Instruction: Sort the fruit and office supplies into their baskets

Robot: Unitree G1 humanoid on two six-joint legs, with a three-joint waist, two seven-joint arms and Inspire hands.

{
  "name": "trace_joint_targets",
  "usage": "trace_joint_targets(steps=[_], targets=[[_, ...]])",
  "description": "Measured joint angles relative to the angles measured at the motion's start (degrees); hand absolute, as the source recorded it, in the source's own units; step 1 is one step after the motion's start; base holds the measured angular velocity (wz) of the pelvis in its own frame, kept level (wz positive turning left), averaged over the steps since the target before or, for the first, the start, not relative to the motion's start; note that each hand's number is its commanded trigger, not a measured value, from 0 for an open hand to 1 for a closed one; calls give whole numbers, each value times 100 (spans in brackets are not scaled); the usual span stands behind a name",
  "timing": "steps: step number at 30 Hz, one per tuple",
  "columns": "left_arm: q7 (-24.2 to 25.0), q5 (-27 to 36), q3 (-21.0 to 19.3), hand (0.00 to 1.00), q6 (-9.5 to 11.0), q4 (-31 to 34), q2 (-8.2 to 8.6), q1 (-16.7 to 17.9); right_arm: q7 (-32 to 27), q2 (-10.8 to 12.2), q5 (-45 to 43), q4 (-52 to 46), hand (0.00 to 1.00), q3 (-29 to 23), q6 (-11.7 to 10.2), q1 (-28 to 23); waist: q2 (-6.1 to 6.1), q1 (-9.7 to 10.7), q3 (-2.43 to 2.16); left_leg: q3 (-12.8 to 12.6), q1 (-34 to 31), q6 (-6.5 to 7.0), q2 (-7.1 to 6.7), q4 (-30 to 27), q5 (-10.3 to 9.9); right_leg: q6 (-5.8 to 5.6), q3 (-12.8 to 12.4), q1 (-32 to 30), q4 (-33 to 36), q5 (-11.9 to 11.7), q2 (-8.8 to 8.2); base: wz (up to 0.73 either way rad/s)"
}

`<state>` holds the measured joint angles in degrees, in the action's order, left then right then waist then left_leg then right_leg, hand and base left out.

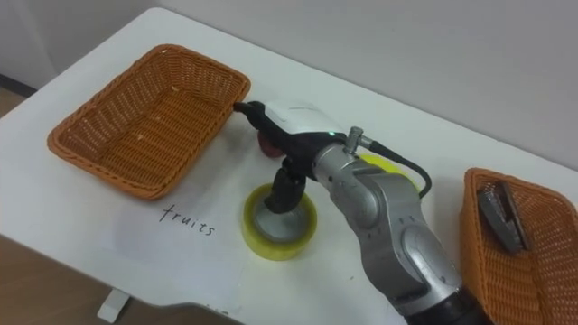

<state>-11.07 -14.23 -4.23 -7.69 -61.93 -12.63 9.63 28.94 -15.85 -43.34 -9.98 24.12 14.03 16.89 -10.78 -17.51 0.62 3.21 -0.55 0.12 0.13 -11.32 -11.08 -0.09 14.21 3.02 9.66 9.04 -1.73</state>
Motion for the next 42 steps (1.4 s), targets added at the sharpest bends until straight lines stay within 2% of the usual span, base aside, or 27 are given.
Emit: trace_joint_targets(steps=[3, 11, 16, 21, 38, 42], targets=[[0, 0, 1, 0, -2, -1, 0, 2, 73, -1, -2, 0, 0, 0, 111, -1, -2, -1, 2, 2, -2, 0, 0, 1, 0, 0, 0, 0, 0, 0, 0, 0], [4, 4, 4, 0, -4, -2, 0, -2, 272, 0, -9, 0, 0, 4, 119, -17, -3, 6, 10, 4, -13, 0, 0, 0, -1, 0, 2, -1, -1, 0, 1, 0], [22, -3, 10, 0, -4, -2, 1, 9, 376, -5, -10, 4, 0, 3, 218, -77, -2, 1, 16, 0, -14, -1, -1, 0, -1, 0, 11, -1, -2, 0, 1, 0], [29, -2, 12, 0, -3, 3, -15, -53, 462, -3, 4, 103, 0, 3, 226, -161, -23, 17, 48, 9, -63, -1, -3, -17, -1, 0, 30, -21, -13, 0, 0, 1], [-2, 6, 122, 0, 36, 0, -38, -58, 500, 108, 0, 603, 0, -40, 223, -120, -2, -9, 62, 14, -65, -1, -4, -35, -2, 0, 81, -15, -11, 0, -7, 0], [-3, 7, 258, 0, 33, -1, -66, -62, 466, 113, 0, 756, 0, -53, 223, -70, 4, -12, 64, 14, -65, -1, -5, -35, -2, 0, 83, -16, -11, 0, -7, 0]])
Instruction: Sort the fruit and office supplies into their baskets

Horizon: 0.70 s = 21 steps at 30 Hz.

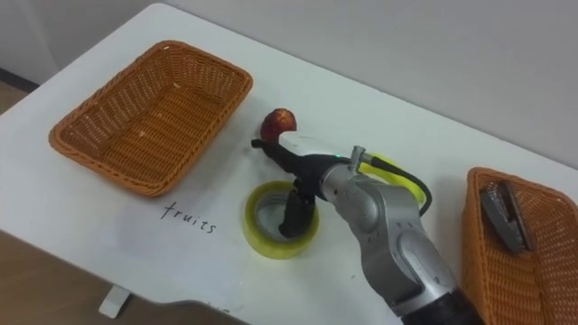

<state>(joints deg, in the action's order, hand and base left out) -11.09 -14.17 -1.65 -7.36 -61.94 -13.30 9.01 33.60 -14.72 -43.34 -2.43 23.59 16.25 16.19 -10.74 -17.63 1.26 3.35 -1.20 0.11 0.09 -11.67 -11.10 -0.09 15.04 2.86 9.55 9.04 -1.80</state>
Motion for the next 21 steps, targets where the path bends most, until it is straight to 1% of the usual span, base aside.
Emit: trace_joint_targets(steps=[1, 2, 3, 8, 11, 13, 17, 20, 21], targets=[[0, 0, 18, 0, -1, -7, -1, -3, -19, 0, 5, 29, 2, 0, -4, 1, 1, -2, 0, 1, 0, 0, 0, 0, 0, 0, 4, 0, 0, 0, -1, 0], [0, 0, 20, 0, -1, -9, -1, -7, -34, 0, 8, 50, 87, 0, -10, 4, 0, -2, 0, 1, 0, 0, -1, 0, 0, 0, 9, 0, 0, 0, -1, 0], [0, 0, 29, 0, -1, -17, -1, -15, -53, 0, 14, 120, 100, 0, -18, 20, 0, -2, 0, 2, 0, 0, -1, 0, 0, 0, 19, 0, 0, 0, -2, 0], [0, 0, 75, 0, -2, -55, 0, -50, -53, 5, 18, 256, 100, 1, -26, 53, 1, -17, 1, 14, -1, 0, 0, 5, 0, 0, 76, 0, -2, 0, -5, 0], [0, 1, 76, 0, -2, -177, 0, -72, -38, 2, 46, 260, 100, 9, -72, 65, 3, -15, 2, 16, 1, 0, -1, 6, 0, 0, 81, 4, -2, 0, -5, 0], [4, 4, 83, 0, 0, -222, 1, -82, -223, 12, 31, 398, 100, 47, -133, 63, 16, -13, 12, 15, 0, 0, -2, 5, 0, 0, 81, 4, -2, 0, -6, 0], [4, 3, 82, 0, 18, -217, -11, -103, -254, 0, 54, 439, 100, 79, -131, 60, 31, -19, 24, 15, -1, 0, -1, 7, 0, 0, 81, 1, -6, 0, -5, 0], [4, 0, 80, 0, 24, -216, -15, -103, -276, -10, 53, 441, 100, 143, -143, 60, 32, -7, 24, 15, 4, 0, -2, 6, 0, 0, 84, 3, -7, 0, -5, 0], [4, -1, 77, 0, 28, -216, -16, -107, -271, -23, 36, 433, 100, 149, -177, 63, 29, -7, 22, 15, 14, 0, -2, 3, 0, 0, 85, 9, -6, 0, -5, 0]])
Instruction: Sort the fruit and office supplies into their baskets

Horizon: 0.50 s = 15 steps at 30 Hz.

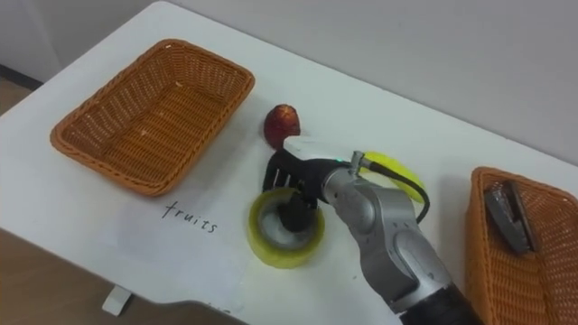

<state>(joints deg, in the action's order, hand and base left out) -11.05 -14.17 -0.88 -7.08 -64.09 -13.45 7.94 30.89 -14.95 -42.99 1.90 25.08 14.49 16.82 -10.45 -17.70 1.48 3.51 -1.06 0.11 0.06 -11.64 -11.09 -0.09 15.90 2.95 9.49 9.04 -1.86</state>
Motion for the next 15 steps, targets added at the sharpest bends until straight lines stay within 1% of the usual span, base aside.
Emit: trace_joint_targets(steps=[11, 14, 15], targets=[[-1, -5, -3, 0, 6, -9, -2, -13, 38, -21, 36, 45, 100, 14, -9, -10, -7, 0, -5, -11, 57, 1, 2, 38, 1, 0, -14, 35, 6, 0, 1, 0], [-2, 2, -3, 0, 5, 12, -5, 42, -18, -65, 218, 44, 100, 13, -12, -39, -32, 1, -25, -18, 50, 1, 2, 32, 1, 0, -96, 21, 6, 0, 7, 0], [-2, 0, -3, 0, 5, 24, -5, 52, -80, -112, 327, 26, 100, 3, -22, -105, -52, 17, -43, -31, 75, 2, 2, 25, 2, 0, -165, 16, 7, 0, 7, -4]])
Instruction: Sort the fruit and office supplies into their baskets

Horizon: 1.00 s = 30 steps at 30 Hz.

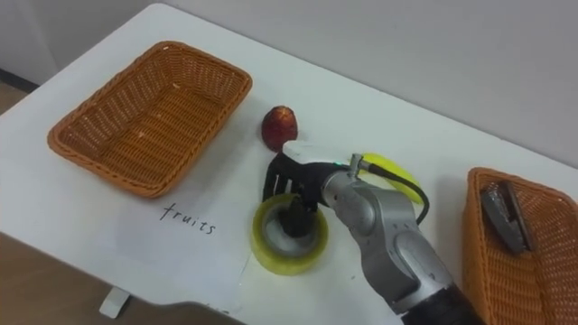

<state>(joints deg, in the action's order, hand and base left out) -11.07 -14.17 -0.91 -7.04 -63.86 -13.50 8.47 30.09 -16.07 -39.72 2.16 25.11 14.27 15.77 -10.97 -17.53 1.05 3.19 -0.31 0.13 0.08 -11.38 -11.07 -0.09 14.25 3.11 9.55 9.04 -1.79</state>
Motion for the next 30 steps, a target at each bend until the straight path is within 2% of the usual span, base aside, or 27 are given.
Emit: trace_joint_targets(steps=[5, 8, 9, 10, 11, 13, 15, 20, 22, 25, 30], targets=[[-1, 96, -113, 0, 12, 101, 8, 139, -80, -76, 207, -71, 100, -202, -174, -180, 0, 101, -16, -35, 8, 6, -3, -26, 4, 0, -11, -3, -1, 0, -10, -2], [5, 105, -316, 0, 75, 120, 19, 211, -146, -191, 526, -240, 100, -660, -343, -453, 56, 184, -23, -98, 53, 10, 4, -19, 7, 0, -45, 15, -1, 0, -11, -8], [-2, 106, -351, 0, 110, 181, 32, 286, -174, -240, 685, -337, 100, -863, -399, -509, 93, 324, -25, -114, 91, 10, 3, -4, 7, 0, -67, 47, -1, 0, -12, -10], [-2, 106, -355, 0, 138, 150, 27, 326, -269, -295, 843, -440, 100, -1032, -447, -509, 149, 462, -9, -121, 114, 11, 2, 9, 7, 0, -74, 77, -2, 0, -13, -8], [-4, 107, -359, 0, 158, 107, 23, 333, -332, -326, 883, -513, 100, -1123, -460, -509, 163, 516, -12, -141, 132, 11, 6, 8, 7, 0, -85, 78, 0, 0, -11, -12], [-7, 91, -447, 0, 248, -21, 62, 353, -620, -438, 1123, -748, 100, -1618, -632, -536, 241, 702, -6, -227, 188, 11, 15, 35, 7, 0, -176, 98, 10, 0, -6, -19], [-2, 72, -532, 0, 274, -27, 130, 392, -864, -439, 1134, -884, 100, -1977, -738, -560, 280, 792, -36, -289, 209, 18, 15, 92, 11, 1, -275, 92, 14, 0, -6, -20], [7, 64, -608, 0, 337, -14, 171, 394, -1295, -449, 1126, -982, 100, -2474, -811, -583, 288, 987, -47, -465, 306, 20, 27, 135, 11, 8, -434, 91, 30, -6, 9, -18], [8, 8, -621, 0, 339, -16, 171, 417, -1366, -455, 1102, -981, 100, -2590, -846, -584, 280, 1103, -70, -498, 333, 23, 28, 134, 12, 8, -456, 89, 32, -12, 7, -7], [54, 1, -638, 0, 338, -12, 170, 509, -1514, -457, 1113, -981, 100, -2812, -846, -584, 317, 1233, -58, -524, 431, 27, 31, 137, 14, 7, -474, 169, 30, -11, 5, -4], [68, 2, -714, 0, 337, -12, 170, 528, -1785, -495, 1345, -972, 100, -3051, -849, -584, 351, 1289, -57, -543, 503, 27, 43, 167, 14, 7, -484, 192, 30, -11, 15, -2]])
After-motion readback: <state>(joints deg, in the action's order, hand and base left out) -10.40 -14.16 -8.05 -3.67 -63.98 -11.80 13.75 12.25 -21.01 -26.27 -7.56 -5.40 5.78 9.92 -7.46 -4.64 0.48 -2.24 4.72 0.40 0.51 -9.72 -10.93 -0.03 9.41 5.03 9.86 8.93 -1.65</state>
